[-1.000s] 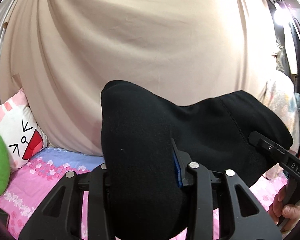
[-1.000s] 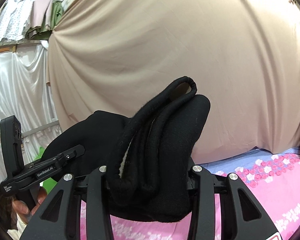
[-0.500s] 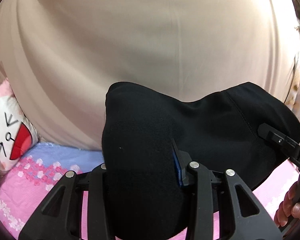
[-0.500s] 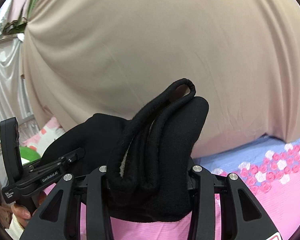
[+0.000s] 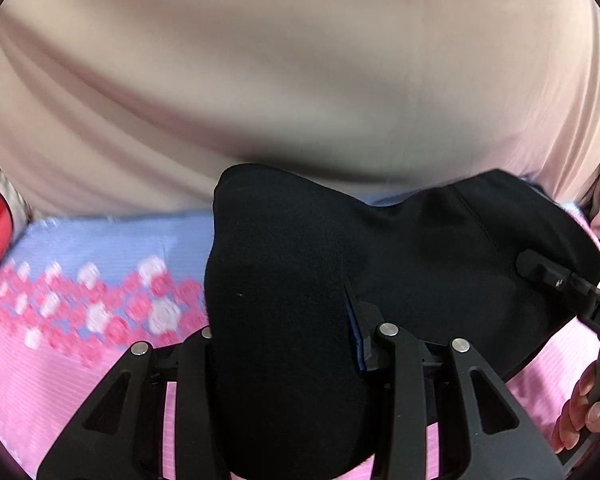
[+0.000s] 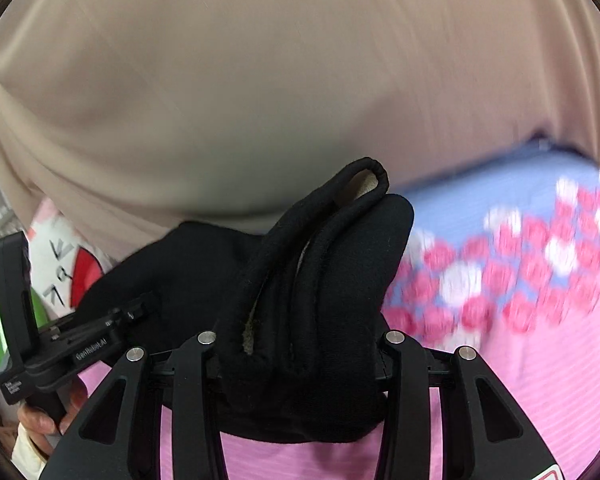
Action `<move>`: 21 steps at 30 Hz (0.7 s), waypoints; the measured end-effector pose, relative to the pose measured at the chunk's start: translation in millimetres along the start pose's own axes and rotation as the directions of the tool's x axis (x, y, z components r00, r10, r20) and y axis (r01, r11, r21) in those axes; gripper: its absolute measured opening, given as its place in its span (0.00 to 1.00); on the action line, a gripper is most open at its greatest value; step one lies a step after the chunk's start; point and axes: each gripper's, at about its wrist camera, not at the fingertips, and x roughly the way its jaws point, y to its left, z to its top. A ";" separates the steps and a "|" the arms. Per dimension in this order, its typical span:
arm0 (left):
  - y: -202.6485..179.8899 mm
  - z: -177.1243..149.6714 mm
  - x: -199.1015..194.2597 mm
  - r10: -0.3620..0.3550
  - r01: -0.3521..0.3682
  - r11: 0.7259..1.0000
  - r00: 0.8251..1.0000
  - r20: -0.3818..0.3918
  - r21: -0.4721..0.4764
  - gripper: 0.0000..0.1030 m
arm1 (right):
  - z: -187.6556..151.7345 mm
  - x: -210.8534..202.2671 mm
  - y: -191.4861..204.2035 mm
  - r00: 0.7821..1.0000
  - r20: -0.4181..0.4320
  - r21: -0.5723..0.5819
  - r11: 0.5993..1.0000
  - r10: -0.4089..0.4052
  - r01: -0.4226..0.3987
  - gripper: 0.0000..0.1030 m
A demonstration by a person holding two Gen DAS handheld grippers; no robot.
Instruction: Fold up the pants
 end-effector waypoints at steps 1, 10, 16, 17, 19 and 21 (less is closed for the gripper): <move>1.9 -5.6 7.3 0.009 -0.009 1.000 1.000 -0.016 -0.004 0.36 | -5.5 7.0 -1.8 0.999 -0.029 -0.005 1.000 -0.031 0.031 0.39; 12.0 -24.3 11.9 0.084 -0.084 0.996 0.993 -0.082 -0.006 0.67 | -11.0 3.2 -31.0 0.983 -0.174 0.149 0.985 -0.057 0.083 0.57; 29.4 -4.3 -60.8 0.146 -0.141 0.983 0.989 0.031 -0.116 0.77 | 4.2 -68.2 6.8 0.991 -0.020 0.009 0.991 -0.130 0.130 0.26; 26.7 -1.1 -59.2 0.120 -0.116 0.986 0.992 0.024 -0.122 0.77 | 5.5 -59.1 18.2 0.994 -0.053 -0.018 0.995 -0.095 0.094 0.24; 14.8 -0.8 -39.9 0.067 -0.070 0.991 0.997 -0.031 -0.115 0.77 | 2.7 -28.6 31.9 0.990 -0.117 -0.068 0.995 -0.083 0.076 0.15; 8.2 -11.6 -2.6 0.097 -0.108 0.991 0.987 -0.124 -0.083 0.77 | -3.8 -2.0 25.0 0.973 -0.164 -0.096 0.984 -0.162 0.148 0.00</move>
